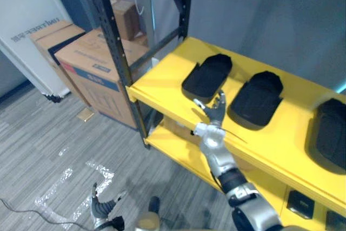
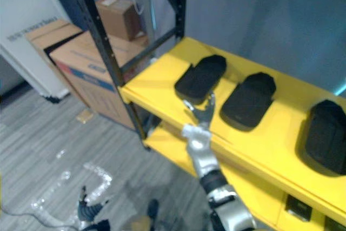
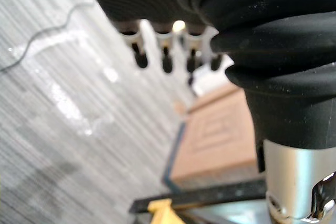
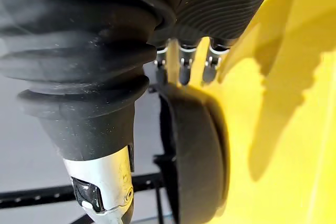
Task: Walk over and take plastic housings, then place them on the shelf
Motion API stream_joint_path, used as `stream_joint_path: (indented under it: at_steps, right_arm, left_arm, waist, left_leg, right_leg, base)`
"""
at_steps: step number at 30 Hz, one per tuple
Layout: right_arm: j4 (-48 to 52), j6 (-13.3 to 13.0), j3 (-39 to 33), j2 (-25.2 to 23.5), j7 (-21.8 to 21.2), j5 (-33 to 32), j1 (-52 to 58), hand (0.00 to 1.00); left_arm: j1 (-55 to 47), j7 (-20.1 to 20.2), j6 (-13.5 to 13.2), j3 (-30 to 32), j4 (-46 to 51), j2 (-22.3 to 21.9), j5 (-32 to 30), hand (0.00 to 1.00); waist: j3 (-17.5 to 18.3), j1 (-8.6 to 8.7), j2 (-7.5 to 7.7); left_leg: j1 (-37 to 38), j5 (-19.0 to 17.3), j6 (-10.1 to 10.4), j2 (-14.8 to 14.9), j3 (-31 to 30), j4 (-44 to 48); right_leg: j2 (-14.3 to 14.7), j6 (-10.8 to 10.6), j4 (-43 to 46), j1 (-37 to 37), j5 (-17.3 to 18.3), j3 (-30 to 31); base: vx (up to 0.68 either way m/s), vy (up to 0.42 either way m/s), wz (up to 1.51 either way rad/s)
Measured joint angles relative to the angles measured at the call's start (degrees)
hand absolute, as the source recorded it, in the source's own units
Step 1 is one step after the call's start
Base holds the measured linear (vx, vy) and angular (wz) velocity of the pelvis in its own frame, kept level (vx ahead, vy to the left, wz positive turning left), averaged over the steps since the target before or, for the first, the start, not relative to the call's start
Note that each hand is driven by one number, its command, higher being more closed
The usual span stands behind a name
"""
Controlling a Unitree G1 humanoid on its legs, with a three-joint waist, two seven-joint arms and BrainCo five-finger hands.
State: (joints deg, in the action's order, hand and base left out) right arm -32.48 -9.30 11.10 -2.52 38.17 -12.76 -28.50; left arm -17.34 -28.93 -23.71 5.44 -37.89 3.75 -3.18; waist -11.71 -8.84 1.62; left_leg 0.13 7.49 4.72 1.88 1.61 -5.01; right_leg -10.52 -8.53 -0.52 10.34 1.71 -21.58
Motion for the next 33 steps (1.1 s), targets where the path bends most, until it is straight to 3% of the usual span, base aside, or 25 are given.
stream_joint_path:
  at_steps: [8, 33]
  right_arm:
    - [-0.68, 0.19, -2.19, -0.22, 4.48, 0.05, -1.12, 0.0]
    - [-1.04, -0.92, -4.37, -0.56, 7.77, 0.33, -1.12, 0.0]
  left_arm:
    - [0.08, 0.01, -1.25, -0.68, -1.66, -0.76, 0.02, 0.0]
    - [0.61, -0.06, -1.39, -3.35, -1.67, -0.79, 0.55, 0.0]
  waist:
    - [-1.18, 0.05, -1.64]
    - [-1.9, 0.18, -1.49]
  left_leg:
    - [0.91, -0.39, -0.37, -0.22, 0.42, -0.11]
    - [2.09, -1.17, -0.61, -0.42, 2.38, -0.12]
  right_leg:
    - [-0.45, -0.28, 0.17, 0.51, 0.47, 0.23]
    - [-0.76, -0.33, 0.08, 0.86, 0.26, 2.5]
  base:
    - [-0.03, 0.005, -0.01]
    - [0.01, 0.001, -0.03]
